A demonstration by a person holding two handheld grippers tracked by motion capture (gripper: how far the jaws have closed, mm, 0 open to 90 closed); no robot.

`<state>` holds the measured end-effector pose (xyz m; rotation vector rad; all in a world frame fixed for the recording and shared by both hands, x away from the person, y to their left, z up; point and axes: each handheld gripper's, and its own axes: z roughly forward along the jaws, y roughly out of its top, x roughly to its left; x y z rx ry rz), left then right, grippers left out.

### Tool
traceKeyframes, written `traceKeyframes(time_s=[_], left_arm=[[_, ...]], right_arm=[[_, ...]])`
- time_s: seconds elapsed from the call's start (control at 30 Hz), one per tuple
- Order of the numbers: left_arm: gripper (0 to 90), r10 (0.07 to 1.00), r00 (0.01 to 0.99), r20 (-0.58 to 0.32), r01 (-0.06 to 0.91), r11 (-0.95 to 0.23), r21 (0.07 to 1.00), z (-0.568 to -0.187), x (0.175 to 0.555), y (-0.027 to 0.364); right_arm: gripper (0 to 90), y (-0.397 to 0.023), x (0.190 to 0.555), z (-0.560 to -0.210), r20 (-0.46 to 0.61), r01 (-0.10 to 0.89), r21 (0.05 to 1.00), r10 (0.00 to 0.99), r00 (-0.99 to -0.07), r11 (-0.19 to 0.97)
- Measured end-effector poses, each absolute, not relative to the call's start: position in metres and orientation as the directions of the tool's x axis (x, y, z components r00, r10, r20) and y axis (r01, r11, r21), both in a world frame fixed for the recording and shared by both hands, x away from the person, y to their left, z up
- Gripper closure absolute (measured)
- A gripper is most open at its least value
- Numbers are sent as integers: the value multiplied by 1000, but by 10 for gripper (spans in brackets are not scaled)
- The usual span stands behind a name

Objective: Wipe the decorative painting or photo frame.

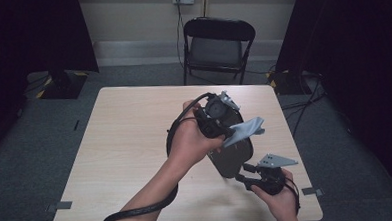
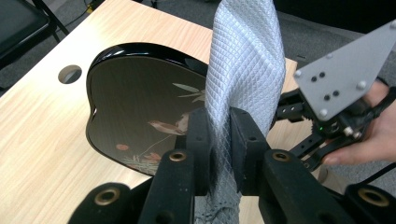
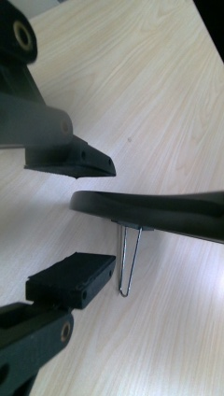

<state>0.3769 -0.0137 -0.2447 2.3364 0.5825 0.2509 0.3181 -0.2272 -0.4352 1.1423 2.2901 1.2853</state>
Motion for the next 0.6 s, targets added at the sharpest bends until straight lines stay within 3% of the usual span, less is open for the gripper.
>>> traceKeyframes(time_s=[0.27,0.6], left_arm=[[793,480,877,27,334,-650,682,-243,380,-16],[793,519,854,38,345,-620,705,-238,387,-8]], right_arm=[[766,-222,317,-439,118,483,826,750,-651,290],[798,-232,316,-439,174,529,816,775,-607,231]])
